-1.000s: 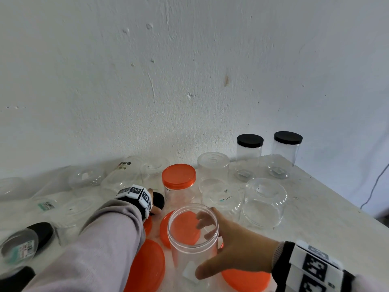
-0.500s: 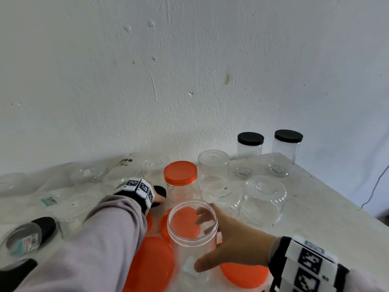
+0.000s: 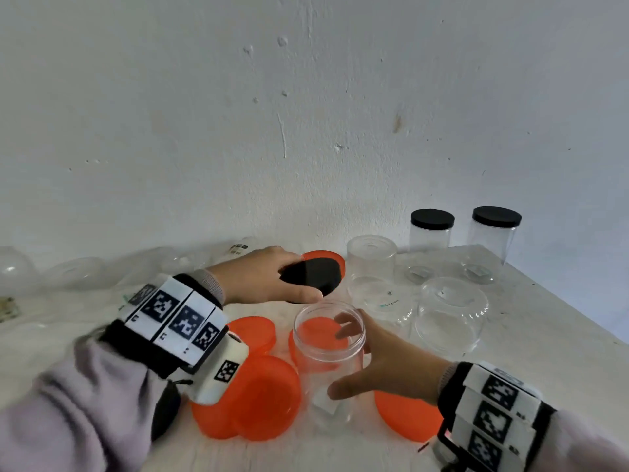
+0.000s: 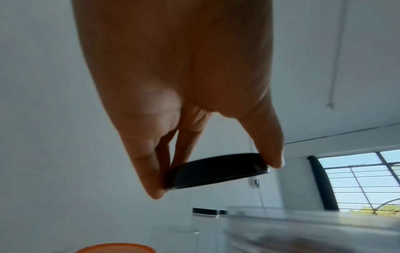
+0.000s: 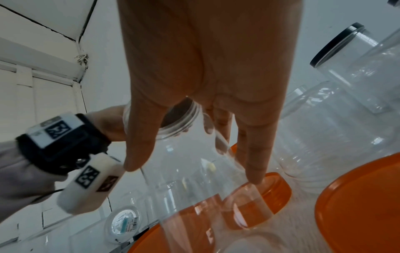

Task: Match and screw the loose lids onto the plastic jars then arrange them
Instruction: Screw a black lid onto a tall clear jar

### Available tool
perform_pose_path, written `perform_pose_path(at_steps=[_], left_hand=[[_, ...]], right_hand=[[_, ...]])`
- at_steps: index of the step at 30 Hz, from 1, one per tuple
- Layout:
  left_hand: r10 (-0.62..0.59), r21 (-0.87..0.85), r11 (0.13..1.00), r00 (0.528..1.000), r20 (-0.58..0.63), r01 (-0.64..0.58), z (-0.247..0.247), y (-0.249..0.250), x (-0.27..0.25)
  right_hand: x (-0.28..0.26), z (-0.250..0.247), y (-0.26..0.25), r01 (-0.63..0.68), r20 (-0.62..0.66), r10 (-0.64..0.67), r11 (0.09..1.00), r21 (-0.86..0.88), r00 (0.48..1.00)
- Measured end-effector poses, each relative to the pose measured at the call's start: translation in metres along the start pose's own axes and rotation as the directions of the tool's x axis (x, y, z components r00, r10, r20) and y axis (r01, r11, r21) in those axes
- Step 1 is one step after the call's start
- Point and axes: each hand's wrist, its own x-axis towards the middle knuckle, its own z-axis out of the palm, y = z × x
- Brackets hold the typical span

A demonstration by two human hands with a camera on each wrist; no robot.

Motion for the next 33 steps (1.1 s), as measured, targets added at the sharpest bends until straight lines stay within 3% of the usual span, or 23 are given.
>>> perform_pose_path(at_steps=[5,10,21,24,29,33], left_hand=[[0.061,-0.155,0.986,0.997,-0.045,-0.067,0.017,0.008,-0.034],[0.079,-0.052,0.995,0.995,-0.059,-0.082,0.034,0.013,-0.041],[0.091,-0.170,0.980,0.992,-0.087,-0.105,0.057,0.014,-0.048],[0.042,-0.352,0.933,0.995,-0.094,-0.073,0.069,0.003,-0.050],[-0.019,-0.621,0.782,0.995,-0.097,-0.045,0.099,-0.007,-0.048],[-0.040,-0.684,0.724,0.985,-0.169,-0.088,0.114,-0.007,-0.046]], right_hand=[[-0.003,0.002,-0.006,0.032,0.011,-0.033,0.999,0.039,0.999],[-0.003,0.004,-0.008,0.012,-0.008,-0.011,1.000,0.026,1.000],[-0.008,-0.001,-0.008,-0.098,0.014,0.098,0.995,-0.005,0.995],[-0.015,-0.018,-0.015,-0.121,0.053,0.124,0.991,-0.051,0.991],[-0.018,-0.043,-0.050,-0.004,0.021,0.007,0.990,-0.144,1.000],[-0.007,-0.036,-0.075,0.074,0.075,-0.047,0.903,-0.423,0.996]])
